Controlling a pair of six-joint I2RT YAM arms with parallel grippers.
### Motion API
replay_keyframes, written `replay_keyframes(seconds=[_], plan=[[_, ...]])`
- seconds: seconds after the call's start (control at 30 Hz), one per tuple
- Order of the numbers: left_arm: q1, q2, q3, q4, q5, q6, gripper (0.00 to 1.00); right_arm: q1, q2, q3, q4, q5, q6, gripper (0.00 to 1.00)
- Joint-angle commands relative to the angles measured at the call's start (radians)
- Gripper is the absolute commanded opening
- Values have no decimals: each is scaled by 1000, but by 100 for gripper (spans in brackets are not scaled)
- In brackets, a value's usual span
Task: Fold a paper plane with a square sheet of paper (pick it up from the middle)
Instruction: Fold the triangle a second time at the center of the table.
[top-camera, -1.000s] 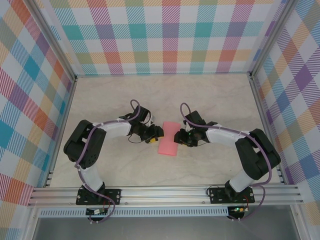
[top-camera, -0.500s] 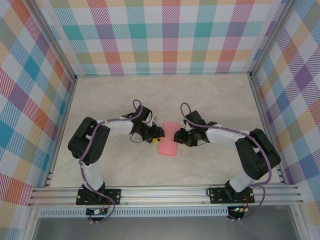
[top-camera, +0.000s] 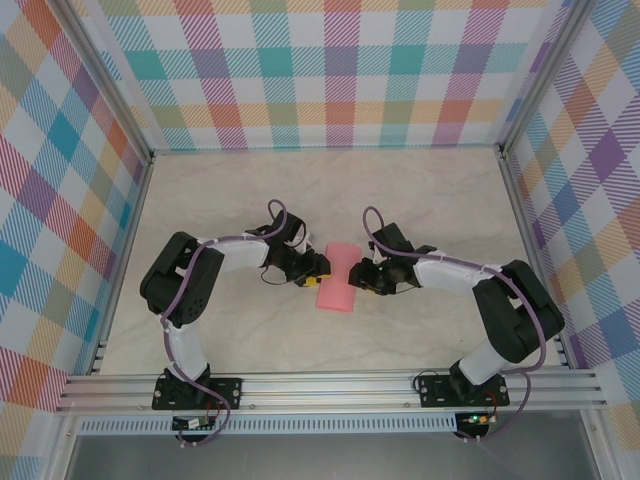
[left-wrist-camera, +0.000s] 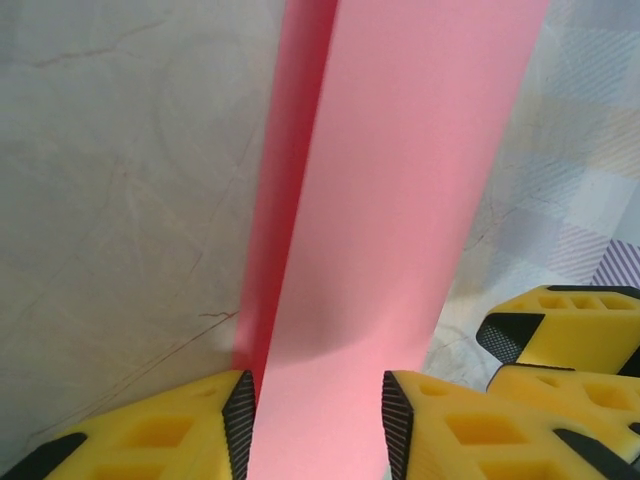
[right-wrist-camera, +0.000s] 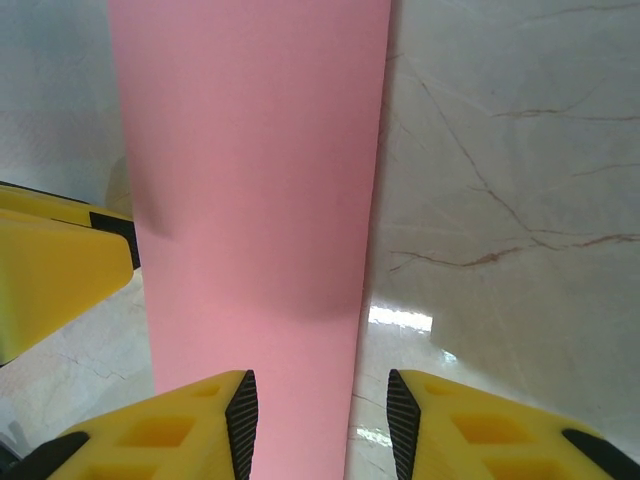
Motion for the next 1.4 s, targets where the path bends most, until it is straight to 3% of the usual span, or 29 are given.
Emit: replay_keyframes(seconds=[0.0, 0.1, 0.57, 1.03, 1.37], plan=[[-3, -2, 25, -5, -6, 13, 44, 5, -34, -18, 19, 8, 6, 42], [-3, 7, 46, -46, -38, 42, 46, 4, -41, -21, 16, 11, 2, 42], [-3, 38, 75, -7, 28, 30, 41, 5, -84, -50, 51, 6, 0, 42], [-3, 76, 128, 13, 58, 6, 21, 5, -311, -121, 46, 69, -77, 54], [1, 82, 130, 17, 66, 17, 34, 5, -340, -127, 23, 70, -94, 56]])
